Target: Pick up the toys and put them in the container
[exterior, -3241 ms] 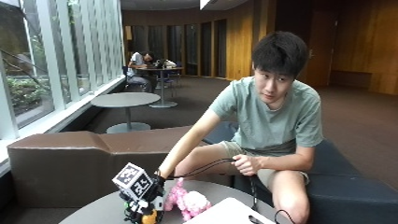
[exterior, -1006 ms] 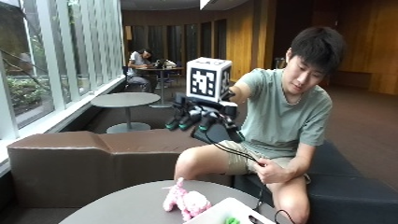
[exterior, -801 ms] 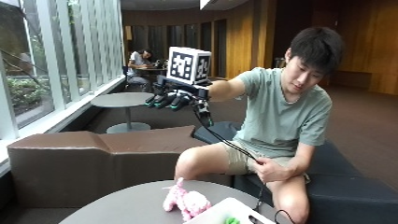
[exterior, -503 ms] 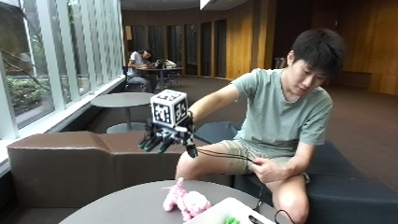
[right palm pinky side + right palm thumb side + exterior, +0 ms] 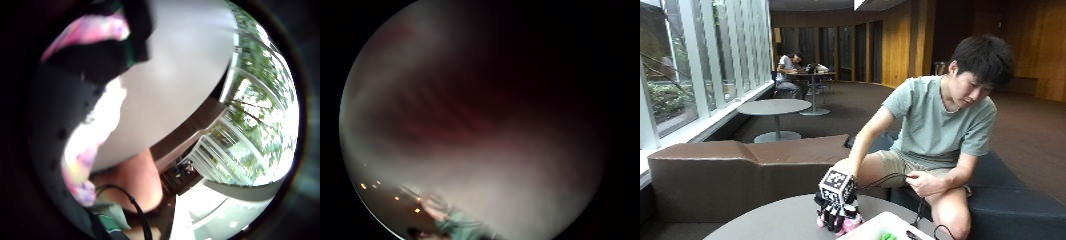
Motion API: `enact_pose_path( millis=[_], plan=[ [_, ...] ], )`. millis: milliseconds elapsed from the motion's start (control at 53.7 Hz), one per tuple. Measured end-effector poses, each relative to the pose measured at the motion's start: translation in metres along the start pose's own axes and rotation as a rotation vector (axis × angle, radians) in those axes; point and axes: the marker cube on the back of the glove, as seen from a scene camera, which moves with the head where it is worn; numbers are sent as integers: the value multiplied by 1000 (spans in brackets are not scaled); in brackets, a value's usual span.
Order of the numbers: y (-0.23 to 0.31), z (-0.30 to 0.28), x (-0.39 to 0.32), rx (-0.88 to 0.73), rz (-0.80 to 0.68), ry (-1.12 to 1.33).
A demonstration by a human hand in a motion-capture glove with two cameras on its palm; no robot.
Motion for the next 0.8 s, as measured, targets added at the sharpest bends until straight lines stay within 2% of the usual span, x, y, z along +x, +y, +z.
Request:
enact_pose_path(
  millis=[93, 224, 317, 391, 801],
  plan=[
    [-8, -12, -1, 72, 12, -62],
    [-12, -11, 27, 64, 150, -77],
    [-14, -35, 46, 117, 221, -116],
    [-11, -62, 56, 122, 214, -194],
    [52, -347, 58, 481, 147, -254]
  ],
)
